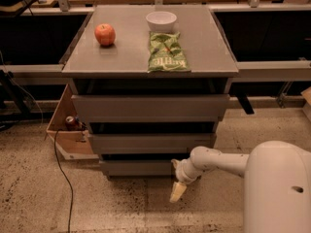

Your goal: Open bottom drawer

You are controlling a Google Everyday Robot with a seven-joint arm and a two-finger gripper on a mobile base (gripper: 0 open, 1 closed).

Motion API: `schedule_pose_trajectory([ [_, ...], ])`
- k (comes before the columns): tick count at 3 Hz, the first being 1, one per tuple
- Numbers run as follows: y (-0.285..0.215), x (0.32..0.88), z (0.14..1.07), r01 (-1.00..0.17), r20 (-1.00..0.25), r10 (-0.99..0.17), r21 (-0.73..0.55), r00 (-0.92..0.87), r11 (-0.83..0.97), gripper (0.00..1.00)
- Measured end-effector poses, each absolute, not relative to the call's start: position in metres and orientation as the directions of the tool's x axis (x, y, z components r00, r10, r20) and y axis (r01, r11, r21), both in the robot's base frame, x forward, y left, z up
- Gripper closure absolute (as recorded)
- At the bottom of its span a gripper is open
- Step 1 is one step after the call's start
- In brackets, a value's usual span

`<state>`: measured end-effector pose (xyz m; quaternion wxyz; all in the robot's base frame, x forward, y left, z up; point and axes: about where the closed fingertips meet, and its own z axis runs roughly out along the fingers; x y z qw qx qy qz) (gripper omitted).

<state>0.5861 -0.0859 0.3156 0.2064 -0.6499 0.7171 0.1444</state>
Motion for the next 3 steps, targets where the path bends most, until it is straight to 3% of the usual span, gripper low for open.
schedule_pose_trajectory([
  [3, -0.115, 0.635, 0.247, -0.972, -0.427, -0.903, -0.188, -0.046, 0.138, 0.0],
])
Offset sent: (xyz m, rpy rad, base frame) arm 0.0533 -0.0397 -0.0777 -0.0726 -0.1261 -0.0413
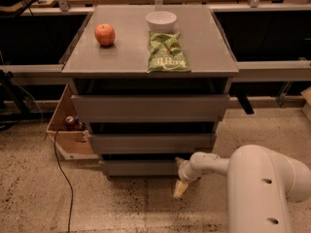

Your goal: Open bottom drawer

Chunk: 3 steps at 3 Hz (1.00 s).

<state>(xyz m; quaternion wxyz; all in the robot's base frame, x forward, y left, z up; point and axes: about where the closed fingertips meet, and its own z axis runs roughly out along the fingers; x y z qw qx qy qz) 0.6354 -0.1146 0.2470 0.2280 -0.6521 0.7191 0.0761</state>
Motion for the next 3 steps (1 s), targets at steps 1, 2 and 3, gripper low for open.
schedule_pose_trajectory([
  [1, -0.117, 0.653, 0.24, -0.959, -0.387, -0.921, -0.243, -0.044, 0.148, 0.0],
  [2, -0.125, 0.674, 0.226, -0.944, -0.349, -0.934, -0.276, -0.077, 0.181, 0.0],
  [3, -0.134, 0.687, 0.21, -0.936, -0.341, -0.933, -0.276, -0.117, 0.218, 0.0],
])
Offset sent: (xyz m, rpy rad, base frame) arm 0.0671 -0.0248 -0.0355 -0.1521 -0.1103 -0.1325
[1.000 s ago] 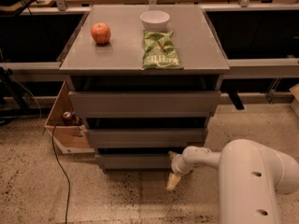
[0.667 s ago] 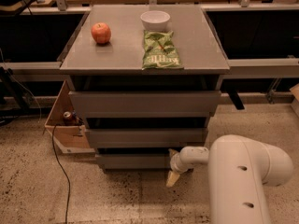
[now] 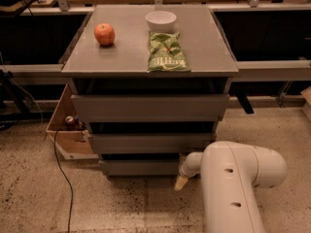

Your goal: Open bottom drawer

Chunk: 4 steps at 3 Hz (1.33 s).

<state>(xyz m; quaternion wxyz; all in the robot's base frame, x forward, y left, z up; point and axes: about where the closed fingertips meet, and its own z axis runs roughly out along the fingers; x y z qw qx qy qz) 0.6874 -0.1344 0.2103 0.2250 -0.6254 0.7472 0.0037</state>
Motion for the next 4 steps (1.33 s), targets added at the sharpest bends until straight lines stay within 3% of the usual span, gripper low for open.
schedule_pose_trajectory([
  [1, -0.139, 0.697, 0.193, -0.933, -0.359, -0.921, -0.257, -0.15, 0.252, 0.16],
  [4, -0.141, 0.689, 0.181, -0.93, -0.395, -0.898, -0.217, -0.194, 0.296, 0.85],
])
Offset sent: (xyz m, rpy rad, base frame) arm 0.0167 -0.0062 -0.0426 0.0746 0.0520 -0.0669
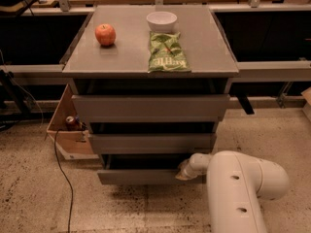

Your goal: Open bottom drawer

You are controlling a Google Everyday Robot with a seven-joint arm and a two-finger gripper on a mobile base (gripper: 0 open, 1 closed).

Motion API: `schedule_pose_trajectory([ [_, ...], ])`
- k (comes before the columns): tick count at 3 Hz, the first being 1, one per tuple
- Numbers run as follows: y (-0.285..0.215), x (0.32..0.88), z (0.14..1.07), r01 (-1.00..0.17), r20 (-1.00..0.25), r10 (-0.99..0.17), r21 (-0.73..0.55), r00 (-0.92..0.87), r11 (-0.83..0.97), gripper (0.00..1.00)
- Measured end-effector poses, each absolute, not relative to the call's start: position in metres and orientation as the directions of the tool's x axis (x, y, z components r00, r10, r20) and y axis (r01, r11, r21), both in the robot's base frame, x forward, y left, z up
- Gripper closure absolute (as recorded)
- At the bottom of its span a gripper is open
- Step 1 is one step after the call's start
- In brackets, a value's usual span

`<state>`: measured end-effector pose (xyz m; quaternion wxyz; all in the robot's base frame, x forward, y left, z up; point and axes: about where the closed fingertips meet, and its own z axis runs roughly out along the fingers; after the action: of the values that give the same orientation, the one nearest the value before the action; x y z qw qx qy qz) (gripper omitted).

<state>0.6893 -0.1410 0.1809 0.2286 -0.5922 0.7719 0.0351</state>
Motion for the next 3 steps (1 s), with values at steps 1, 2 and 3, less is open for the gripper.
schedule_pose_trajectory([
  [1, -0.141, 0.689, 0.19, -0.93, -0.395, -0.898, -0.216, -0.194, 0.296, 0.86],
  [2, -0.141, 0.689, 0.191, -0.93, -0.395, -0.898, -0.216, -0.194, 0.296, 0.64],
  [3, -0.139, 0.675, 0.185, -0.936, -0.393, -0.897, -0.193, -0.202, 0.295, 0.39],
])
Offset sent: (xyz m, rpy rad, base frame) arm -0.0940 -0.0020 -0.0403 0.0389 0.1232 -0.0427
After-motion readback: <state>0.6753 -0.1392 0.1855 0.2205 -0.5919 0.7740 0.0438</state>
